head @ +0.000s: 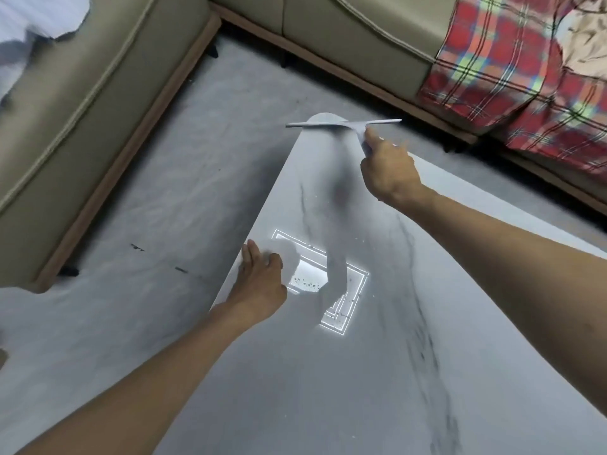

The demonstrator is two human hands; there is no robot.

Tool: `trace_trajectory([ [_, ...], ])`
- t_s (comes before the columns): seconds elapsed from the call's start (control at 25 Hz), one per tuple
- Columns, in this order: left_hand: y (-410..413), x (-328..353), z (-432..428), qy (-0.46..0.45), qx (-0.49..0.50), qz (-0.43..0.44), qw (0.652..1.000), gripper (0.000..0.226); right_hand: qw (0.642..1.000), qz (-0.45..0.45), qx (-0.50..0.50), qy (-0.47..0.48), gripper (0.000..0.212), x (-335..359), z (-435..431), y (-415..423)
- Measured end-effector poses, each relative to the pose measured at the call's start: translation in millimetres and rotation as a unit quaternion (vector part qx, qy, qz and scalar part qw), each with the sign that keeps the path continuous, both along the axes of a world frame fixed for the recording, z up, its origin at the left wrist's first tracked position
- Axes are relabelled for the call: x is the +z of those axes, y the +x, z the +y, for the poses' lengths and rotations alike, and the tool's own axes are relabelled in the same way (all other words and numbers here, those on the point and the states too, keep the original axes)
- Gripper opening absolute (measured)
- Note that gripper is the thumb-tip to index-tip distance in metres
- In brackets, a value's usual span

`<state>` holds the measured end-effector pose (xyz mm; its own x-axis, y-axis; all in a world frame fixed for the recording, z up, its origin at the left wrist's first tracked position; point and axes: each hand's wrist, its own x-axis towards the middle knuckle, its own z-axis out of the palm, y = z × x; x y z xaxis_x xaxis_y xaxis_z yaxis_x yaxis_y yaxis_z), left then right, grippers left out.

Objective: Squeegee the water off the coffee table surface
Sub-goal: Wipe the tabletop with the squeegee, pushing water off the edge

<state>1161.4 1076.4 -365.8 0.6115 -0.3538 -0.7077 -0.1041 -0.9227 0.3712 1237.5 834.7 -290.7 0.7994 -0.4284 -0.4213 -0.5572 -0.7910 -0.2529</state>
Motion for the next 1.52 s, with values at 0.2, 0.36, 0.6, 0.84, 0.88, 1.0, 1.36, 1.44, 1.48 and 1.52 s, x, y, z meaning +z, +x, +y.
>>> trace_trajectory([
  [0.2,10,7,-7,0.012,-0.012,0.049,0.999,0.046,0.998,0.032,0.059,0.002,0.063,13,7,-76],
  [0.36,14,15,-11,0.033,-0.027,0.074,0.996,0.054,0.991,0.09,0.09,0.038,0.061,42,5,-134],
  [0.6,18,16,-13,0.054,-0.039,0.091,0.994,0.054,1.0,0.013,-0.017,-0.019,0.045,37,-42,-61],
  [0.84,24,17,-9,0.047,-0.051,0.106,0.992,0.054,0.998,0.042,-0.046,0.022,0.044,25,-22,-95],
  [0.88,23,17,-8,0.045,-0.052,0.102,0.992,0.052,0.998,0.044,-0.036,0.032,0.049,27,-15,-113],
  [1.0,22,20,-8,0.043,-0.049,0.093,0.993,0.044,0.993,0.093,-0.012,0.065,0.058,40,1,-161],
  [1.36,18,21,-4,0.037,-0.044,0.094,0.994,0.031,0.976,-0.028,-0.167,0.135,0.016,34,-14,-33],
  [1.44,18,21,-4,0.038,-0.045,0.095,0.994,0.031,0.979,-0.027,-0.151,0.135,0.017,18,1,-17],
  [1.48,18,21,-4,0.036,-0.044,0.098,0.994,0.032,0.985,-0.021,-0.122,0.117,0.024,12,11,-20],
  [1.52,17,22,-3,0.034,-0.042,0.101,0.993,0.032,0.992,-0.014,-0.079,0.096,0.037,6,21,-31],
])
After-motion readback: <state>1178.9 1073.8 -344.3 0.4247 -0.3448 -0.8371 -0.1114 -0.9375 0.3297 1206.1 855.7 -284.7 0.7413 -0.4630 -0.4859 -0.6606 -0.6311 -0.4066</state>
